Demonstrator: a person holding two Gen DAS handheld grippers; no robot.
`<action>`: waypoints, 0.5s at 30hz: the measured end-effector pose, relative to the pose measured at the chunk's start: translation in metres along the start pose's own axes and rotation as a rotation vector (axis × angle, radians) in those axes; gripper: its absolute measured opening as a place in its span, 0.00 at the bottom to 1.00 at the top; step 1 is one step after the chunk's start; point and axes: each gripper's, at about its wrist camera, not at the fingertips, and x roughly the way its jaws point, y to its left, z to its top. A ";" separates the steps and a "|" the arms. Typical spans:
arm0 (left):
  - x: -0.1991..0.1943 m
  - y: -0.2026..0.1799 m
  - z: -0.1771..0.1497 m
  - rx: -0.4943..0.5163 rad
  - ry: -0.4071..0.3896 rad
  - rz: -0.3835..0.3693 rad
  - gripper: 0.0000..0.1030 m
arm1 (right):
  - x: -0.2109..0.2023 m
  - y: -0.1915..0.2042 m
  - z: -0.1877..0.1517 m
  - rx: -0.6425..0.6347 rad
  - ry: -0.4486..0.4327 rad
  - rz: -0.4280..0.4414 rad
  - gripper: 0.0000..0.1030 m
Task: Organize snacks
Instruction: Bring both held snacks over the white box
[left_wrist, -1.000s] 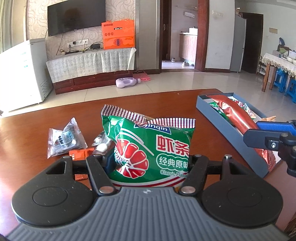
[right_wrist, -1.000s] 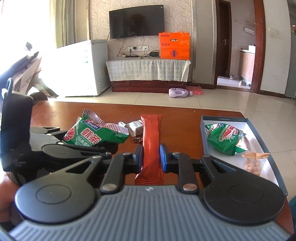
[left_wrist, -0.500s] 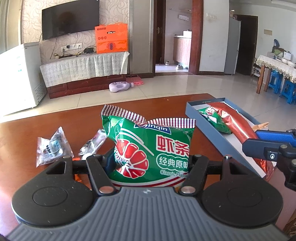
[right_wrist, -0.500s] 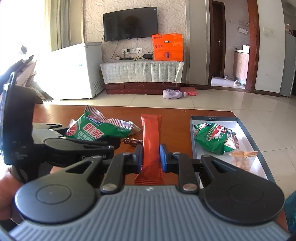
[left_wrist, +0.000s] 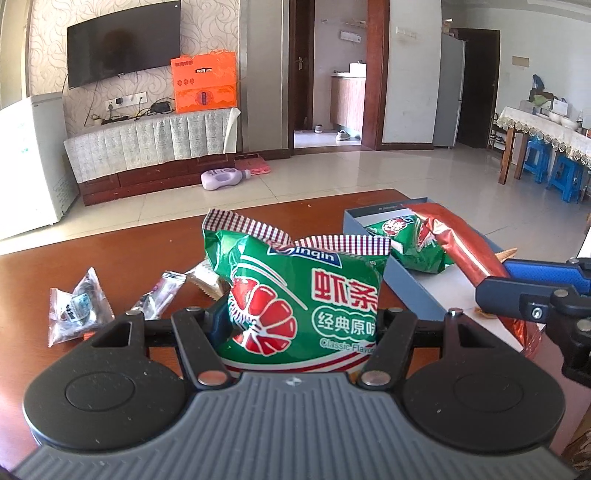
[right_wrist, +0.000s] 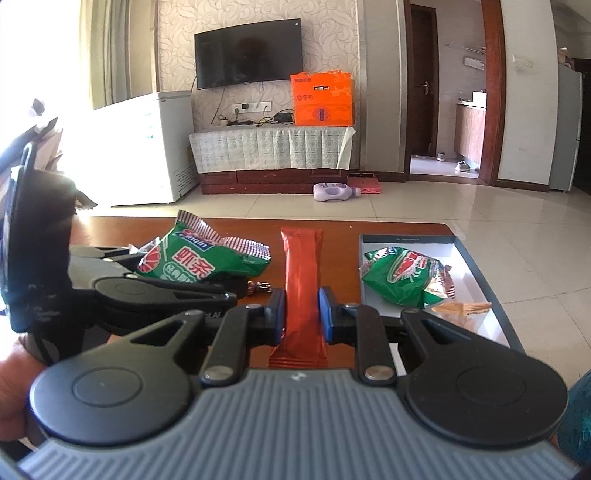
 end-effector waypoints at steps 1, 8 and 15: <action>0.001 -0.001 0.001 0.001 -0.001 -0.001 0.68 | 0.000 -0.002 0.000 0.002 -0.001 -0.002 0.22; 0.008 -0.012 0.008 -0.006 -0.005 -0.025 0.68 | -0.005 -0.009 -0.002 0.009 -0.010 -0.026 0.22; 0.024 -0.030 0.023 0.008 -0.025 -0.070 0.68 | -0.007 -0.029 -0.003 0.037 -0.016 -0.064 0.22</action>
